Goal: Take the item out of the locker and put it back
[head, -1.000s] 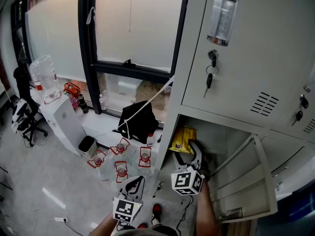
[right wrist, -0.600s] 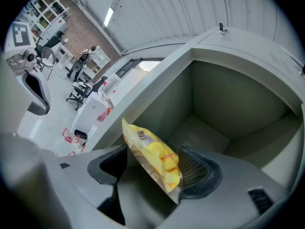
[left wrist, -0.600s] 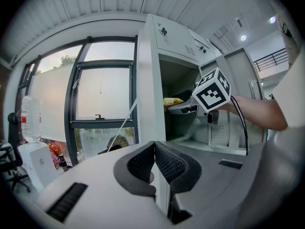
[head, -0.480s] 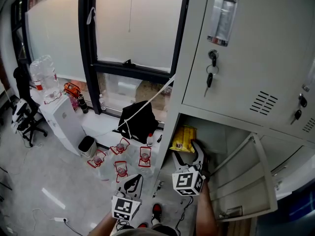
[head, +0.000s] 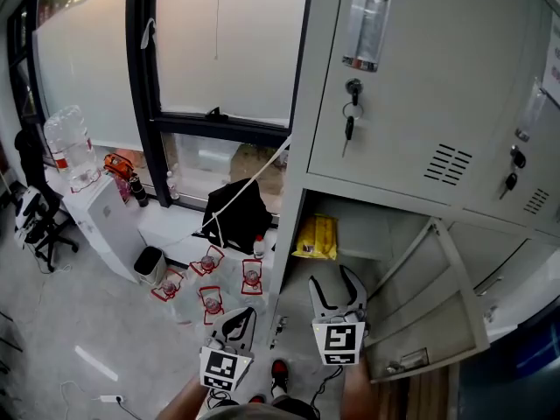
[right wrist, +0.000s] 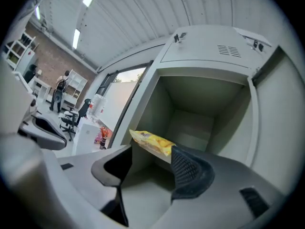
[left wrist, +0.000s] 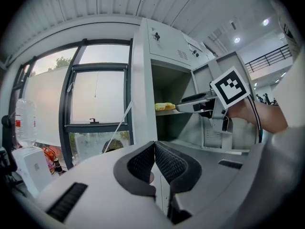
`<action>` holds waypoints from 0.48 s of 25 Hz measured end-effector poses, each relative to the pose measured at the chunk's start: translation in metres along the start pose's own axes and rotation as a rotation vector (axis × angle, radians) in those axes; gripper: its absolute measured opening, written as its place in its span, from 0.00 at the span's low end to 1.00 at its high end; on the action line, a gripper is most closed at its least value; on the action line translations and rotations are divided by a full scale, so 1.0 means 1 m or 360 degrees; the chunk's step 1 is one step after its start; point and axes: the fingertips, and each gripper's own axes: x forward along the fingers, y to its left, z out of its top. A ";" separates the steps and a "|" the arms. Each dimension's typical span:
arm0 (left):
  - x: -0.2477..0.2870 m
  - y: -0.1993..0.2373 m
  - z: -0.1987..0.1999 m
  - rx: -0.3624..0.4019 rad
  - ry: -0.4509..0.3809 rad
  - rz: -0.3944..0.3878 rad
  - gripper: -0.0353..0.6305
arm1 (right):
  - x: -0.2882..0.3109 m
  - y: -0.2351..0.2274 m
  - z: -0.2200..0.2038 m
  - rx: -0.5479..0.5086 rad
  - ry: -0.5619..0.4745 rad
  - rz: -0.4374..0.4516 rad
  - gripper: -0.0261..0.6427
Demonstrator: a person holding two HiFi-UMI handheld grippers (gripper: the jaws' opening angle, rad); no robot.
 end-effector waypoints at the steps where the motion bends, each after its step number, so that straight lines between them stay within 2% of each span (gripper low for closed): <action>1: 0.000 -0.003 0.001 0.0005 -0.0005 -0.0014 0.09 | -0.007 0.001 -0.002 0.0050 0.0003 0.0001 0.42; 12: -0.008 -0.040 0.013 0.0044 -0.0047 -0.0172 0.09 | -0.083 0.030 -0.054 0.0416 0.0054 -0.0118 0.23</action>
